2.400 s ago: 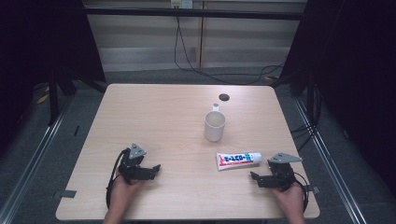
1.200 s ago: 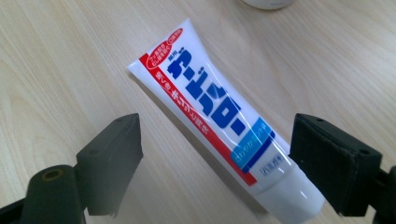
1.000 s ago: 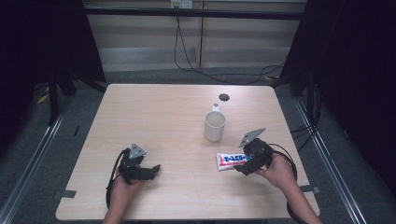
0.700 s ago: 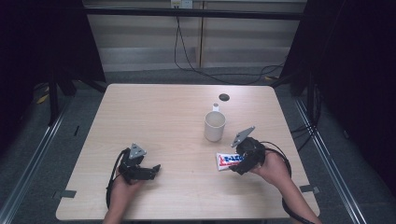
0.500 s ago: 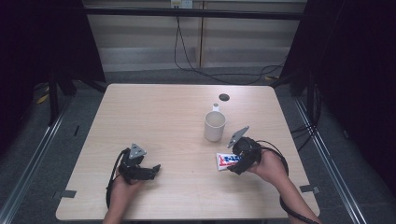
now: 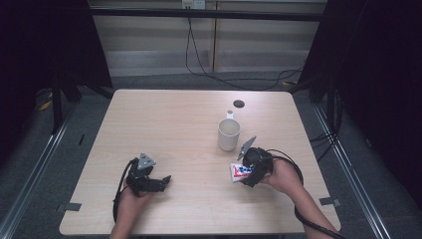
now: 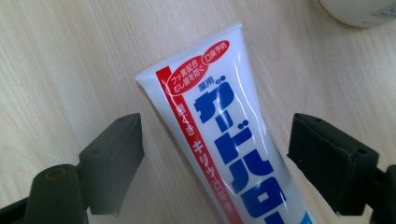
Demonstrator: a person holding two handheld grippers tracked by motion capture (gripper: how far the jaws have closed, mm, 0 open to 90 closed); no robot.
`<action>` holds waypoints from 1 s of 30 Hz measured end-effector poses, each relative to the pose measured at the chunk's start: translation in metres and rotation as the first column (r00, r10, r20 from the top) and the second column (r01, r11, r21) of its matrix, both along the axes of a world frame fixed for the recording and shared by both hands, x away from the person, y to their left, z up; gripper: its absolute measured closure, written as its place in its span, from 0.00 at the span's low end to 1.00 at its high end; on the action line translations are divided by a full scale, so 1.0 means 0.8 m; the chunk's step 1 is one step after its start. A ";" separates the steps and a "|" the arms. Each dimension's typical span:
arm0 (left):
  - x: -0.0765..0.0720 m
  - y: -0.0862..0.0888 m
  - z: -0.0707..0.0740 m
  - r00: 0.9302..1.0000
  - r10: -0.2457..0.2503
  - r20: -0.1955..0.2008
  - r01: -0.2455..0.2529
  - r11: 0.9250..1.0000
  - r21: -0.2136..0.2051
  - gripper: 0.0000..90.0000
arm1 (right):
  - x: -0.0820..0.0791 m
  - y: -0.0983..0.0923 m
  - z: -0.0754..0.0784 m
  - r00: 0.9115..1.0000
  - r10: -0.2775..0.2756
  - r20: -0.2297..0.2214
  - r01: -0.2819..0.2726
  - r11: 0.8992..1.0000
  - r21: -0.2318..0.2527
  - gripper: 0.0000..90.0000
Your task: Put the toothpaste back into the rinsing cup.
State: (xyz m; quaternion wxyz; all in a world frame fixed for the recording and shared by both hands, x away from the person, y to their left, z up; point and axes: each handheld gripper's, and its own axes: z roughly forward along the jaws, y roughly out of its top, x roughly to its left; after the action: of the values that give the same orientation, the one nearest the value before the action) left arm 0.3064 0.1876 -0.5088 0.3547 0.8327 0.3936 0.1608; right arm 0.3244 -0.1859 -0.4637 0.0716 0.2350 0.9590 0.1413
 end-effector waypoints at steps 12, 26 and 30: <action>0.000 0.000 0.000 1.000 0.001 -0.001 -0.001 1.000 -0.002 0.15 | 0.007 -0.004 -0.015 0.999 0.010 -0.034 -0.011 1.000 -0.022 0.22; 0.000 0.000 0.000 1.000 0.004 -0.001 -0.004 1.000 -0.007 0.15 | 0.011 0.003 -0.005 0.999 0.036 -0.031 -0.039 0.994 -0.097 0.66; 0.000 0.000 0.000 1.000 -0.002 -0.001 0.002 1.000 0.003 0.15 | 0.012 0.001 -0.001 0.999 0.008 -0.038 -0.011 0.996 -0.086 0.74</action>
State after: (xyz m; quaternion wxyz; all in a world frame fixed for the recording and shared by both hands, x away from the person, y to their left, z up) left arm 0.3066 0.1879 -0.5087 0.3535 0.8338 0.3924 0.1607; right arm 0.3339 -0.1849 -0.4642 0.0631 0.2297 0.9665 0.0955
